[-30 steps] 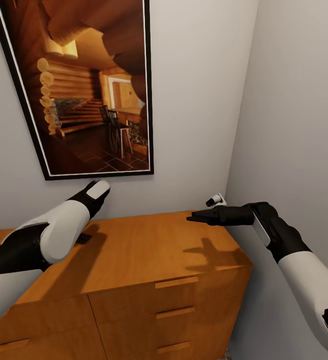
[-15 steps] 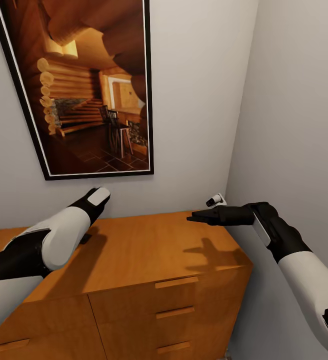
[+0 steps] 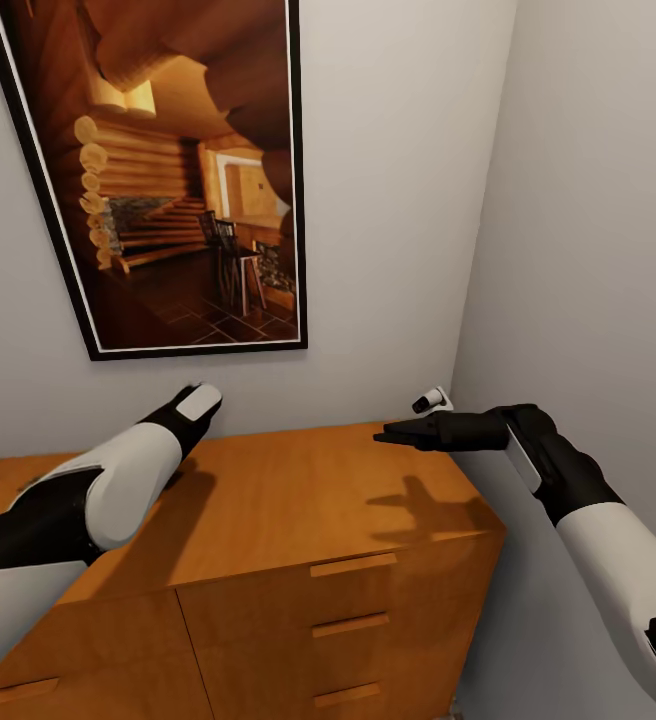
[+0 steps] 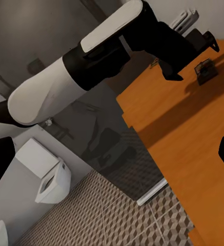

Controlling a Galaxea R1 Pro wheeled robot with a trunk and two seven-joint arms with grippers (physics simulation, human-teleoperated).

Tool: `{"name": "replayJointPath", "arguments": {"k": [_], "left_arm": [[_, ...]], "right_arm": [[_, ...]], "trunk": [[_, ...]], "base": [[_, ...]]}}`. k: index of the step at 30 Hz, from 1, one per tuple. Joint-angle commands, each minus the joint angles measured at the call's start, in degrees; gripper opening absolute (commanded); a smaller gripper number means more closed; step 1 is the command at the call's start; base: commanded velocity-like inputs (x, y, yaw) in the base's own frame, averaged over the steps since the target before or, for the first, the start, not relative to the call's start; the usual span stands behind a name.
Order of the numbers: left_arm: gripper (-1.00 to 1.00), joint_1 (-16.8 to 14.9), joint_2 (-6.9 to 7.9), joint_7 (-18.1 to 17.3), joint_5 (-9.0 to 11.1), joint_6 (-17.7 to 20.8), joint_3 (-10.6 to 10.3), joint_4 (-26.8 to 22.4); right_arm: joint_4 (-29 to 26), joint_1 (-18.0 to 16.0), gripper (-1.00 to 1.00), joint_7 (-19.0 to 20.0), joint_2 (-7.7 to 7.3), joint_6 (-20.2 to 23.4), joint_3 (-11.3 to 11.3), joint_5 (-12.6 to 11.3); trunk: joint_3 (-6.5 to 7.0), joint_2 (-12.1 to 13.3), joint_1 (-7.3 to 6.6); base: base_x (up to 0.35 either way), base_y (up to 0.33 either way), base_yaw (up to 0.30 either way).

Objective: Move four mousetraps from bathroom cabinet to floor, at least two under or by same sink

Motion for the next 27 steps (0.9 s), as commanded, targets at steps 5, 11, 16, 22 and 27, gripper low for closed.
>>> {"name": "replayJointPath", "arguments": {"k": [5, 11, 16, 22, 27], "left_arm": [[1.00, 0.1, -0.03, 0.2, -0.4, 0.3, 0.4, -0.1], [1.00, 0.2, -0.03, 0.1, -0.4, 0.3, 0.4, -0.1], [1.00, 0.2, -0.03, 0.1, -0.4, 0.3, 0.4, -0.1], [1.00, 0.2, -0.03, 0.1, -0.4, 0.3, 0.4, 0.0], [1.00, 0.4, -0.03, 0.1, -0.4, 0.3, 0.4, 0.0]], "right_arm": [[0.0, -0.1, 1.00, 0.1, -0.06, 0.6, 0.2, -0.2], [0.0, -0.1, 1.00, 0.1, -0.06, 0.6, 0.2, -0.2], [0.0, -0.1, 1.00, 0.1, -0.06, 0.6, 0.2, -0.2], [0.0, -0.1, 1.00, 0.1, -0.11, 0.6, 0.2, -0.2], [0.0, -0.1, 1.00, 0.1, -0.14, 0.6, 0.2, -0.2]], "trunk": [[-0.07, 0.0, 0.00], [-0.07, 0.0, 0.00], [-0.07, 0.0, 0.00], [-0.07, 0.0, 0.00], [-0.07, 0.0, 0.00]], "base": [[0.000, 0.000, 0.000], [0.000, 0.000, 0.000], [0.000, 0.000, 0.000], [0.000, 0.000, 0.000], [0.000, 0.000, 0.000]]}}
